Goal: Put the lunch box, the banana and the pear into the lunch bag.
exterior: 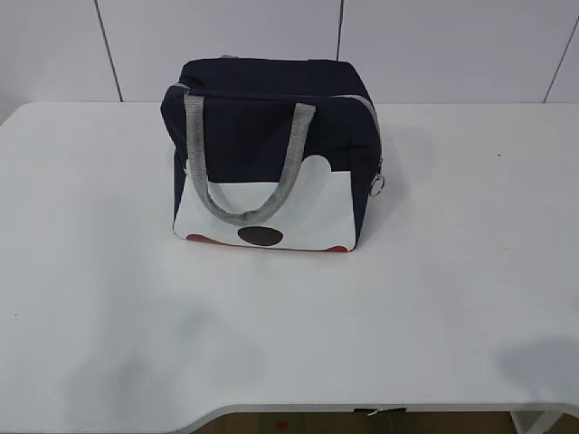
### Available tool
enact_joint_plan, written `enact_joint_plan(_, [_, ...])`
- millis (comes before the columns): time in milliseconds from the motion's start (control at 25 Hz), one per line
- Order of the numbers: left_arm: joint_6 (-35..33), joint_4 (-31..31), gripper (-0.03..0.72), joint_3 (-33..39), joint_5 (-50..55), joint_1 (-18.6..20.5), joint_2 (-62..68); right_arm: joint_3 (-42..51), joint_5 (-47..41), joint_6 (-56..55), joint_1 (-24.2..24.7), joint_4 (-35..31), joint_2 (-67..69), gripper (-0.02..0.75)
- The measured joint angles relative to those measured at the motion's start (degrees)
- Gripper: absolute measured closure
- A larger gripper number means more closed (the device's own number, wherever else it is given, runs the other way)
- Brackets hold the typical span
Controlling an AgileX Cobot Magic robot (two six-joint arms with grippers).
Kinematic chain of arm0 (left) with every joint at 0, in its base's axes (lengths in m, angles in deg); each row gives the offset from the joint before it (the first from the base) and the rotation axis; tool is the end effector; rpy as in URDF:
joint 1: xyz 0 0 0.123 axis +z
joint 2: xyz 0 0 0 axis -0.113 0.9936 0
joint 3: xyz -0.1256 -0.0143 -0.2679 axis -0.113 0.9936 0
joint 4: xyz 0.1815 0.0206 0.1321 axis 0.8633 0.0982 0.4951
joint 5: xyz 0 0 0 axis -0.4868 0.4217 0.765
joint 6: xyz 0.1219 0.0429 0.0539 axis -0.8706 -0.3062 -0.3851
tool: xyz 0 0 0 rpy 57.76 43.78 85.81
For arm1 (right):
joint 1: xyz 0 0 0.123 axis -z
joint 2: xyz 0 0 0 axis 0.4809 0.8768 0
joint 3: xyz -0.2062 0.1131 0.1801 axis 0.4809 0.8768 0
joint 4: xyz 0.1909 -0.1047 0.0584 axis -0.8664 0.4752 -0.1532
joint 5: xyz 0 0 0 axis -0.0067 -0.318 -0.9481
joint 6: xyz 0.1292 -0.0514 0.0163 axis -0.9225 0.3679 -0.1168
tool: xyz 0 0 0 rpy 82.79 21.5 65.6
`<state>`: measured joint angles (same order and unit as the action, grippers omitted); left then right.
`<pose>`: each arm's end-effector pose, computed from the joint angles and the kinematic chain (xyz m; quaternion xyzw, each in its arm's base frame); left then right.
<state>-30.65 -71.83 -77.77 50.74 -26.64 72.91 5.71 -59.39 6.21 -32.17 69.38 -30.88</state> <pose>-0.0095 -0.0202 0.2444 0.2743 0.8166 -0.1056 0.4967 -0.0050 0.0092 0.2270 -0.1100 0.8699 0.0070 0.4808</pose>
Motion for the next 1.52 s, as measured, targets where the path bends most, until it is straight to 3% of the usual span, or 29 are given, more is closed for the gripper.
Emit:
enact_joint_plan(280, [0.0,0.0,0.310,0.0,0.0,0.0,0.0,0.0,0.0,-1.7,0.0,0.0,0.0,0.264])
enact_joint_plan(560, [0.0,0.0,0.207,0.0,0.0,0.0,0.0,0.0,0.1,-2.3,0.0,-0.7,0.0,0.222])
enact_joint_plan(1520, [0.0,-0.8,0.244,0.0,0.0,0.0,0.0,0.0,0.2,-2.4,0.0,-0.8,0.0,0.220])
